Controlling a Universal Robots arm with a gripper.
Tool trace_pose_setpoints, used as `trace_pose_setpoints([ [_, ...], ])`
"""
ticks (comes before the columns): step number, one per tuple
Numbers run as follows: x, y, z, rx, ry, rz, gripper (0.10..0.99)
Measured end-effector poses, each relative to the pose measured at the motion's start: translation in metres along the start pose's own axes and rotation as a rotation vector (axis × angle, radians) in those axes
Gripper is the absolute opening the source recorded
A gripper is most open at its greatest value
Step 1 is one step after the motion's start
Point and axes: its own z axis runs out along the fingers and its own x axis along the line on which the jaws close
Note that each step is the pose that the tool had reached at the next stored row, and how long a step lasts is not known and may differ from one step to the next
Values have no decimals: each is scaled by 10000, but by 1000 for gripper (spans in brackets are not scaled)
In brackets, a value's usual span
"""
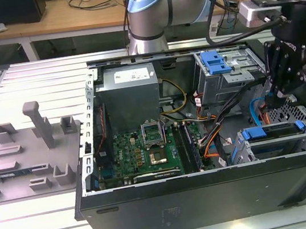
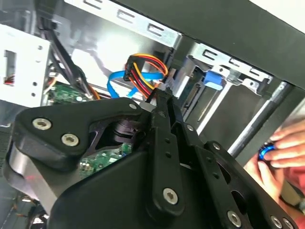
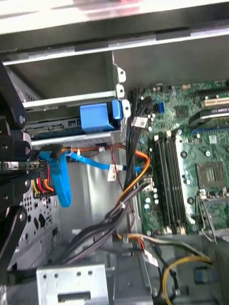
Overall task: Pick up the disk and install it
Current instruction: 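Insert the first disk wire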
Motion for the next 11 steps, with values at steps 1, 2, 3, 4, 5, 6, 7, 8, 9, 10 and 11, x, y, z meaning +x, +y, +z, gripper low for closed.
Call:
trace_pose_setpoints([
  [1,16,-2,-6,-8,-80,-11,169],
  [2,26,-3,-8,-9,-96,-23,169],
  [3,43,-5,-9,-7,-100,-47,169],
  [4,55,-6,-9,-6,-101,-65,169],
  [5,68,-8,-10,-3,-101,-91,169],
  [6,78,-9,-11,-1,-101,-114,169],
  [7,89,-11,-14,2,-104,-145,169],
  [8,98,-12,-16,4,-110,-166,169],
  [9,111,-14,-20,2,-137,-193,169],
  [10,119,-14,-24,-1,-183,-203,169],
  [11,125,-15,-27,-7,-245,-209,169],
])
